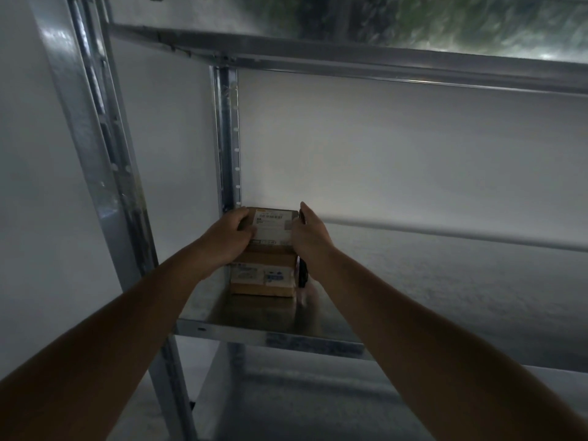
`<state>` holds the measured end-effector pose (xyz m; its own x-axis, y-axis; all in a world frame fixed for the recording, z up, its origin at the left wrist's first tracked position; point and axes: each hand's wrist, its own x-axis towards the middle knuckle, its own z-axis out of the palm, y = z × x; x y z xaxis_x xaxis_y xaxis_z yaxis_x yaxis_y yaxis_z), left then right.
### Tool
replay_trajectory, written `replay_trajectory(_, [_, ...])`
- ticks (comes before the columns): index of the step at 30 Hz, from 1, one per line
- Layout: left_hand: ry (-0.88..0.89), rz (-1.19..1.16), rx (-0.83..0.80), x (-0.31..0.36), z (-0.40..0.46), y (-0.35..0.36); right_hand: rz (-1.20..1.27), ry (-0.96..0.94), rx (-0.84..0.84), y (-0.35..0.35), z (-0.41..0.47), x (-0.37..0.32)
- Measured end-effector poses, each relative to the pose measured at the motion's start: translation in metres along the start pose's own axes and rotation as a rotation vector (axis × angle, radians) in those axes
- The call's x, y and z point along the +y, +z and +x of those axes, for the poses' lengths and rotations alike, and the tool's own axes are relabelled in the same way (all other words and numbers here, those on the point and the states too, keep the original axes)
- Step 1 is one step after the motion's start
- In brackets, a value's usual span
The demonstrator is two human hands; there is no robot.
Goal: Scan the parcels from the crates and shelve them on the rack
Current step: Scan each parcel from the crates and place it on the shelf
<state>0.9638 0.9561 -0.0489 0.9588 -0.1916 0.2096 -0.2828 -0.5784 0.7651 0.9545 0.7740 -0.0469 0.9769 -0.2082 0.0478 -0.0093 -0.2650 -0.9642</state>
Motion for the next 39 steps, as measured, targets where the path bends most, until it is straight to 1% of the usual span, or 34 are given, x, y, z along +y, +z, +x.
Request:
replay_trajectory(3, [0.048,0.082,0.018,0.005,-0.002,-0.004,-0.033,-0.007,0.029,-0.009,0.001,0.002])
replay_trajectory(5, [0.078,0.149,0.078,0.014,-0.005,-0.006,-0.072,0.006,0.063,-0.018,-0.002,0.002])
replay_trajectory(7, [0.165,0.200,0.145,0.024,-0.010,-0.007,-0.077,0.013,0.094,-0.029,-0.006,0.003])
replay_trajectory(9, [0.259,0.259,0.164,0.035,-0.016,-0.006,-0.099,0.002,0.111,-0.041,-0.014,0.003])
replay_trajectory(13, [0.376,0.380,0.086,0.060,-0.027,0.005,-0.270,-0.071,0.140,-0.070,-0.037,0.001])
replay_trajectory(19, [0.476,0.424,-0.016,0.097,-0.051,0.038,-0.609,-0.189,0.272,-0.114,-0.084,0.014])
replay_trajectory(21, [0.512,0.432,-0.042,0.106,-0.059,0.052,-0.733,-0.181,0.304,-0.131,-0.099,0.022])
replay_trajectory(24, [0.547,0.453,-0.066,0.125,-0.070,0.075,-0.851,-0.126,0.340,-0.159,-0.124,0.033])
replay_trajectory(27, [0.580,0.462,-0.104,0.147,-0.086,0.102,-0.917,-0.111,0.407,-0.190,-0.153,0.042])
replay_trajectory(32, [0.631,0.512,-0.117,0.192,-0.123,0.159,-0.981,-0.044,0.491,-0.253,-0.204,0.060])
replay_trajectory(36, [0.680,0.525,-0.164,0.240,-0.161,0.221,-1.027,-0.003,0.568,-0.323,-0.257,0.083])
replay_trajectory(39, [0.715,0.509,-0.219,0.280,-0.195,0.270,-1.045,0.057,0.583,-0.383,-0.299,0.103])
